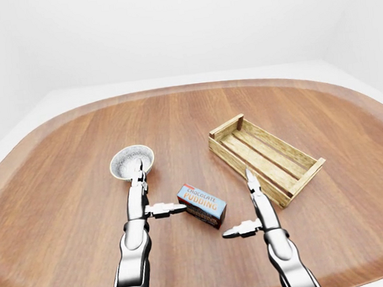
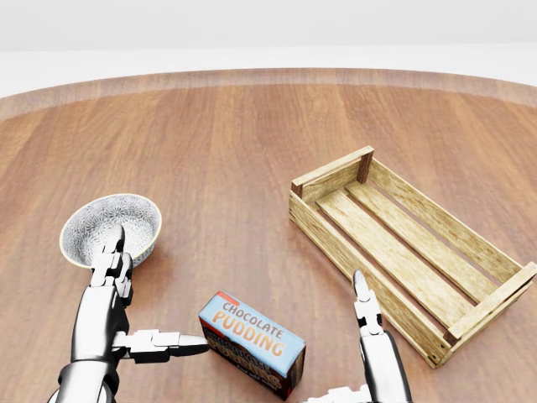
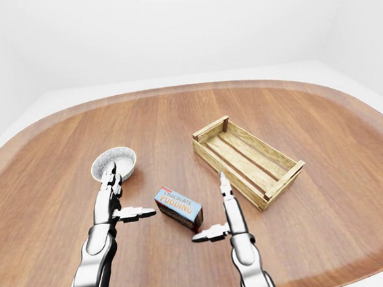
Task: Pick up the chocolate pudding and put it in the tray.
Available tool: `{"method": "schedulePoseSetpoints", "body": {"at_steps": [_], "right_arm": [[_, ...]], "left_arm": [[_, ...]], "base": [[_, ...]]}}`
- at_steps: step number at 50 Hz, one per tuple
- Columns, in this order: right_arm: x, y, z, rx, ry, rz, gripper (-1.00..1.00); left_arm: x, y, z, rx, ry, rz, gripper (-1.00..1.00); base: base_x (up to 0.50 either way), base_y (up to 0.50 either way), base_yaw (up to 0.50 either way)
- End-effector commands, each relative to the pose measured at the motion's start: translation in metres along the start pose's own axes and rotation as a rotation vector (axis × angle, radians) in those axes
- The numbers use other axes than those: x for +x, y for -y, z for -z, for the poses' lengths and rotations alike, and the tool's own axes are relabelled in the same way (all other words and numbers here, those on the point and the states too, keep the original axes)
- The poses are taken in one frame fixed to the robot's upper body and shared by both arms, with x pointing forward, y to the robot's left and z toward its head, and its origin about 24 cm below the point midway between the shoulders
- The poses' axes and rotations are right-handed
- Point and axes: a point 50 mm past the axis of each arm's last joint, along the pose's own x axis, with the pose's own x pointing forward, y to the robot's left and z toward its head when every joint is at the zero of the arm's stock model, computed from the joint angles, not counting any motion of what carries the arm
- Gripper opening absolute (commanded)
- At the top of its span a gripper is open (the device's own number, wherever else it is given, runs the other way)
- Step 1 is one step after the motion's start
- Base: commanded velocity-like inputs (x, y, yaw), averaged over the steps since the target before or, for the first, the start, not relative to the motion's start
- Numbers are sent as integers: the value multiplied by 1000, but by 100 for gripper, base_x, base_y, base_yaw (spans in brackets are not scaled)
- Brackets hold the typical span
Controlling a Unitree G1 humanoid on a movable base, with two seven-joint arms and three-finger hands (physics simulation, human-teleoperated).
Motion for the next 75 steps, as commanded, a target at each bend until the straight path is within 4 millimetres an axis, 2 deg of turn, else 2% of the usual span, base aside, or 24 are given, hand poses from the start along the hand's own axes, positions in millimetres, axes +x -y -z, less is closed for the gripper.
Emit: {"method": "schedulePoseSetpoints", "body": {"at_steps": [1, 9, 12, 17, 21, 22, 25, 27, 30, 33, 36, 38, 39, 42, 44, 52, 56, 58, 61, 64, 67, 69, 73, 75], "right_arm": [[-2, -10, 23, -15, -103, -27, 100], [-1, -14, 33, -10, -148, -47, 100], [0, -14, 26, 0, -120, -51, 100], [5, -17, 41, 11, -193, -70, 100], [8, -18, 30, 42, -147, -85, 100], [9, -20, 41, 29, -199, -86, 100], [11, -21, 37, 48, -181, -95, 100], [12, -23, 45, 38, -222, -95, 100], [14, -21, 35, 54, -173, -99, 100], [14, -22, 35, 52, -177, -101, 100], [15, -25, 46, 38, -229, -105, 100], [16, -25, 41, 42, -209, -107, 100], [16, -28, 50, 29, -253, -109, 100], [18, -29, 50, 27, -255, -111, 100], [20, -28, 39, 40, -206, -112, 100], [25, -32, 46, 24, -244, -119, 100], [28, -31, 35, 31, -198, -120, 100], [28, -34, 46, 16, -250, -122, 100], [30, -33, 35, 25, -202, -124, 100], [30, -35, 48, 7, -264, -125, 100], [33, -35, 36, 19, -214, -127, 100], [33, -38, 49, -2, -279, -129, 100], [36, -40, 39, 8, -233, -136, 100], [35, -42, 47, -9, -275, -139, 100]], "left_arm": [[-1, 1, -1, -19, -4, 8, 100], [0, 1, 0, -19, -4, 8, 100], [0, 1, -1, -19, -4, 8, 100], [0, 1, -2, -19, -4, 8, 100], [0, 1, -2, -18, -4, 9, 100], [0, 1, -2, -19, -4, 8, 100], [0, 1, -2, -18, -4, 8, 100], [0, 1, -2, -18, -4, 8, 100], [0, 1, -2, -19, -4, 8, 100], [0, 1, -2, -19, -4, 8, 100], [0, 1, -2, -18, -4, 8, 100], [0, 1, -2, -19, -4, 8, 100], [0, 1, -2, -19, -4, 8, 100], [0, 1, -2, -19, -4, 8, 100], [0, 1, -2, -19, -4, 8, 100], [0, 1, -2, -19, -4, 8, 100], [0, 1, -2, -18, -4, 8, 100], [0, 1, -2, -18, -4, 9, 100], [0, 1, -2, -19, -4, 8, 100], [0, 1, -2, -18, -4, 8, 100], [0, 1, -2, -19, -4, 8, 100], [0, 1, -2, -19, -4, 8, 100], [0, 1, -2, -19, -4, 8, 100], [0, 1, -2, -18, -3, 9, 100]], "base": [[0, 0, 0], [0, 0, 0], [0, 0, 0], [0, 0, 0], [0, 0, 0], [0, 0, 0], [0, 0, 0], [0, 0, 0], [0, 0, 0], [0, 0, 0], [0, 0, 0], [0, 0, 0], [0, 0, 0], [0, 0, 0], [0, 0, 0], [0, 0, 0], [0, 0, 0], [0, 0, 0], [0, 0, 0], [0, 0, 0], [0, 0, 0], [0, 0, 0], [0, 0, 0], [0, 0, 0]]}}
